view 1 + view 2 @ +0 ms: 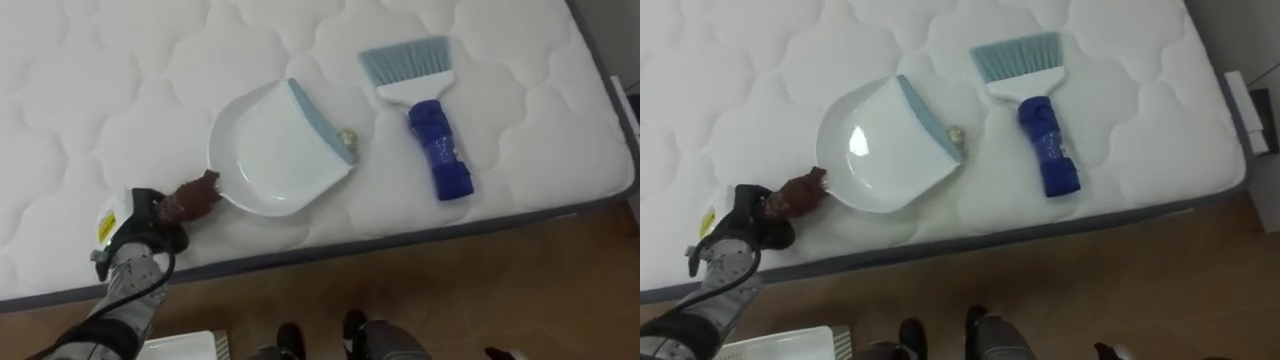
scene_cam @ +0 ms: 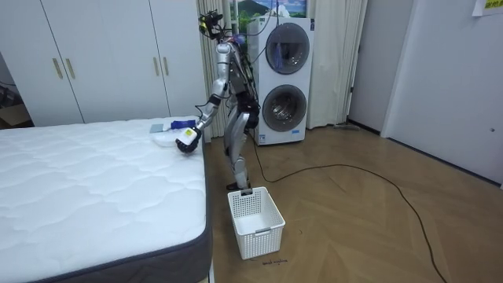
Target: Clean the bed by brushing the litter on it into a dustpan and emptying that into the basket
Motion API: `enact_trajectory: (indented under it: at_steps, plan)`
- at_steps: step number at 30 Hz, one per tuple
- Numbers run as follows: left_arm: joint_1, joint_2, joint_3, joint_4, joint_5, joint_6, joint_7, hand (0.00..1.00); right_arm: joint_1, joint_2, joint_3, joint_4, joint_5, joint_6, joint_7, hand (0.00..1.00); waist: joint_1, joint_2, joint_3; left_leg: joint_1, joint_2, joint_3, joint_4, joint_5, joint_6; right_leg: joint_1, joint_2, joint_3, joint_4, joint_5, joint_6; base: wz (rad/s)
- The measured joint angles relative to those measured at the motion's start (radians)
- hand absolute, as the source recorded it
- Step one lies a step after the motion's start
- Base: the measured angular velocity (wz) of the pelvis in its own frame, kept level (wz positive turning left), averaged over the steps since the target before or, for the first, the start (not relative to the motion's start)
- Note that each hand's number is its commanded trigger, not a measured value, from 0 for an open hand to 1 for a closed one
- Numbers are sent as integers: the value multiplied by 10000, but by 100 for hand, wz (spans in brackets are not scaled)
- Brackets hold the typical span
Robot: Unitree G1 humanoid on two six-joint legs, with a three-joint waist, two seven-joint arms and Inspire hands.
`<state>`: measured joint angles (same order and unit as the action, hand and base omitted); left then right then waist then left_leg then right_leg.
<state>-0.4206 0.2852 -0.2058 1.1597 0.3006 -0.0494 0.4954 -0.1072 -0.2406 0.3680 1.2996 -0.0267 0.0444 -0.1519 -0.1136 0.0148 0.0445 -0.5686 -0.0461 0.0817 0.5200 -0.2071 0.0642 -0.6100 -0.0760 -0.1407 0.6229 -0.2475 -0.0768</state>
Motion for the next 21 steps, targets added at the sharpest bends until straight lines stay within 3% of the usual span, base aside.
enact_trajectory:
  at_steps: [9, 13, 21]
  plan:
    - [268, 344, 26, -3, 1223, 52, 449, 100, -18, -37, -197, 59, 472, -96, 15, 0, 362, -6, 5, 61, -8, -4, -11, -1, 1, 68, -18, -20, -9, -3, 2, 0]
    - [320, 476, -32, -1, 1541, 55, 770, 100, -113, -86, -474, 79, 1779, -242, 2, 0, 359, -5, 6, 29, 13, -30, -34, 5, -3, 86, -8, -100, -118, 17, -11, 2]
    - [398, 590, -120, 13, 2197, -38, 1687, 100, -271, -158, -1679, -351, 3236, -441, -640, 0, 329, -12, 9, 26, 25, -15, -31, 9, 2, 113, 15, -80, -190, 45, 10, 0]
